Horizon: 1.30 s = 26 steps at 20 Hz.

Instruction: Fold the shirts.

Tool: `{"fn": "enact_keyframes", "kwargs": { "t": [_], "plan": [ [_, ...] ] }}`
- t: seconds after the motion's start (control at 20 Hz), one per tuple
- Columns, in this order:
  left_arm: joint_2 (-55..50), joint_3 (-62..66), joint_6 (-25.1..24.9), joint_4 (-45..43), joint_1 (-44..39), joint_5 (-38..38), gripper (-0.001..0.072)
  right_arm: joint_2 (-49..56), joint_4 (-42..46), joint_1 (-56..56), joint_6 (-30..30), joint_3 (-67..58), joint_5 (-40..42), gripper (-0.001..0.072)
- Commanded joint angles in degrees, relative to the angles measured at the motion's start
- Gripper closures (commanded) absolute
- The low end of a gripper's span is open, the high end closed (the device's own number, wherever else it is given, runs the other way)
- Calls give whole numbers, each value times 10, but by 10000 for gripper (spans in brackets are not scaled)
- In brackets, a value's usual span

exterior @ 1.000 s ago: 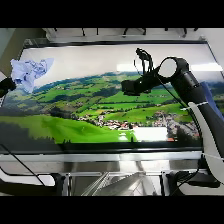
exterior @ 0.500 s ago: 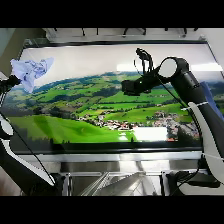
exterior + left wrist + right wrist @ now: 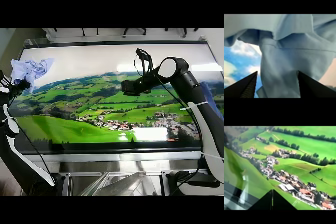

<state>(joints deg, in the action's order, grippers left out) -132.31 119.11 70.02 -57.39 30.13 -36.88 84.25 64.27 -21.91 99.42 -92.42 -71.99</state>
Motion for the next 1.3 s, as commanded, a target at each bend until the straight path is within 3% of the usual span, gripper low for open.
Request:
{"fn": "enact_keyframes", "kwargs": {
  "t": [0.0, 0.05, 0.1, 0.15, 0.25, 0.3, 0.55, 0.7, 1.0, 1.25],
  "plan": [
    [-6, -2, 11, 4, -12, -74, 181, 3, 0, 0, 0, 0, 0, 691],
    [-6, -3, 19, 4, -16, -74, 184, 5, 0, 0, 0, 0, 0, 691],
    [-6, -3, 25, 4, -21, -70, 320, 7, 0, 0, 0, 0, 0, 691],
    [-5, -3, 25, 5, -26, -61, 397, 8, 0, 0, 0, 0, 0, 691],
    [-5, -3, 25, 5, -33, -50, 660, 11, 0, 0, 0, 0, 0, 691],
    [-5, -3, 24, 4, -38, -42, 691, 13, 0, 0, 0, 0, 0, 691],
    [46, -3, 23, -1, -40, -27, 692, 22, 0, 0, 0, 0, 0, 691],
    [120, -3, 22, 0, -40, -55, 692, 30, 0, 0, 0, 0, 0, 691],
    [329, -60, 25, 1, -78, -173, 692, 46, 0, 0, 0, 0, 0, 691],
    [497, -181, 44, -16, -171, -342, 691, 63, 0, 0, 0, 0, 0, 691]
  ]
}}
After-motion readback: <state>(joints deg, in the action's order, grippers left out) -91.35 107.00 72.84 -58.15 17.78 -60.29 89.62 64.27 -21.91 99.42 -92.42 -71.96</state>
